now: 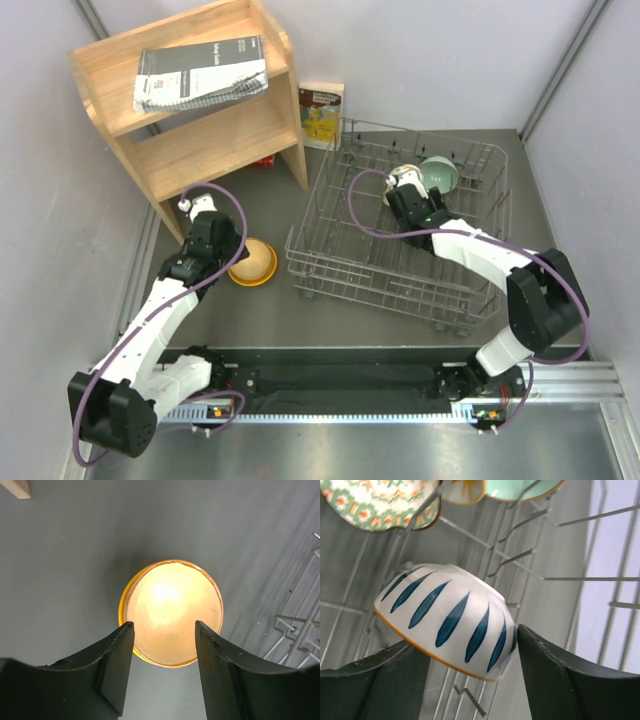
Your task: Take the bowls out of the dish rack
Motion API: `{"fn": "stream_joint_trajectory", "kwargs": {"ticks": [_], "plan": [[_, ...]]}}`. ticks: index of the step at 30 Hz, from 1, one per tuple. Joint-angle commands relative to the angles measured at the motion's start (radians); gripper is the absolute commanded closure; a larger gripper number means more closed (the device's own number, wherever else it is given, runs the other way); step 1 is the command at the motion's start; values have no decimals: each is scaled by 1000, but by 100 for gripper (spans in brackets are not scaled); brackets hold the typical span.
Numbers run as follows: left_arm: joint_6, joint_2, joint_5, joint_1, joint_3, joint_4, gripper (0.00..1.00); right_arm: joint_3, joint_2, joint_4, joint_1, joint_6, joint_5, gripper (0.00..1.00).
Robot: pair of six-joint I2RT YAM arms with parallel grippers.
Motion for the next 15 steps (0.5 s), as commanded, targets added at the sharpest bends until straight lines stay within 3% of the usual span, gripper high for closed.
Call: {"fn": "stream_joint_trajectory", "kwargs": {"ticks": [1, 7, 10, 11, 15], "plan": [[-11, 6, 44, 4, -5, 51, 44, 7, -12, 199, 14, -70, 137, 36], [-14, 26, 73, 3, 0, 59, 44, 7, 2, 211, 14, -102, 144, 54], [-14, 26, 76, 3, 0, 60, 44, 4, -9, 211, 16, -99, 140, 75], [-14, 25, 76, 3, 0, 60, 45, 3, -11, 213, 16, -101, 143, 92], [-13, 26, 84, 3, 0, 63, 44, 4, -15, 206, 17, -105, 146, 95]]}}
